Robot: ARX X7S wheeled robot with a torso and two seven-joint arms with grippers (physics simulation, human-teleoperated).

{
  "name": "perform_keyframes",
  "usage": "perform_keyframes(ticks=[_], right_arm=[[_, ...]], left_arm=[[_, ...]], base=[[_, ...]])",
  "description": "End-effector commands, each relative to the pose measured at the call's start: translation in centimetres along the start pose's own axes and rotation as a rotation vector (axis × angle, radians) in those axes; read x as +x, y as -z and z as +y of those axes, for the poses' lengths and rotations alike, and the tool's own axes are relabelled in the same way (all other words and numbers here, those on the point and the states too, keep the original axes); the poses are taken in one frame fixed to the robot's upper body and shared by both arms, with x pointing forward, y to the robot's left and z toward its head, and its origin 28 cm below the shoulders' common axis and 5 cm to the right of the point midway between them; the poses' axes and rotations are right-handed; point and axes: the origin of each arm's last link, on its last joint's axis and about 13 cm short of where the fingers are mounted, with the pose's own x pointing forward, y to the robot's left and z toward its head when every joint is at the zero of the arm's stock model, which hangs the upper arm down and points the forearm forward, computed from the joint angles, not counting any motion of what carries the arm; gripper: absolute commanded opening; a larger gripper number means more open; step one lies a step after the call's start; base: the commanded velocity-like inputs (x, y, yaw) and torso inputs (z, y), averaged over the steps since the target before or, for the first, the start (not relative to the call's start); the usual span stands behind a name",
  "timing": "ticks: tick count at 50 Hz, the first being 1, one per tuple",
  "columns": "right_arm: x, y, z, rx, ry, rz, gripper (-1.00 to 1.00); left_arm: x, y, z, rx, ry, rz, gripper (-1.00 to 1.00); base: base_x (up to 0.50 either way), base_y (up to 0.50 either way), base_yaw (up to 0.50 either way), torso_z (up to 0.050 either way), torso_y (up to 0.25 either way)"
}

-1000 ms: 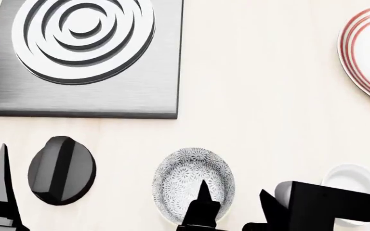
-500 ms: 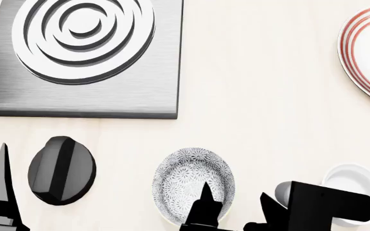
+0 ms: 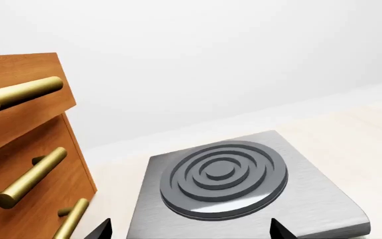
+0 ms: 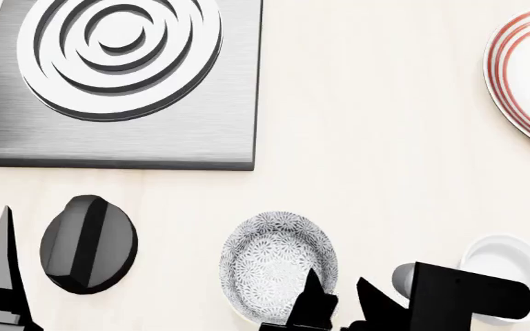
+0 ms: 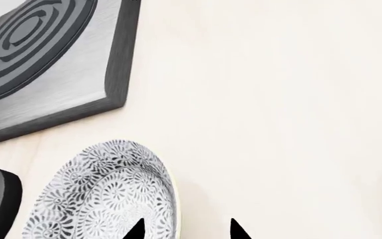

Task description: Pick the akita bowl next to the ramekin and place it on the plate.

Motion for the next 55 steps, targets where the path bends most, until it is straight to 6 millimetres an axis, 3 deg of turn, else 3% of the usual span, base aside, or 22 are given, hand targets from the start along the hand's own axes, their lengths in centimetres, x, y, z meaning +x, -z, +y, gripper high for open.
perform_keyframes(ticks=[1,22,55], right_arm=[[0.3,-0.2,0.1,0.007,-0.021,-0.033,-1.00],[0.0,-0.5,0.6,-0.018,-0.031,-0.074,-1.00],[-1.7,-3.4,2.0,-0.018,-0.061,-0.153,-1.00]], left_arm=[[-0.2,0.1,0.1,-0.020,0.010,0.020,1.00],[-0.3,0.2,0.2,-0.017,0.012,0.025,1.00],[-0.2,0.1,0.2,-0.014,0.011,0.018,1.00]], base=[[0.00,0.00,0.00,0.000,0.000],[0.00,0.00,0.00,0.000,0.000],[0.00,0.00,0.00,0.000,0.000]])
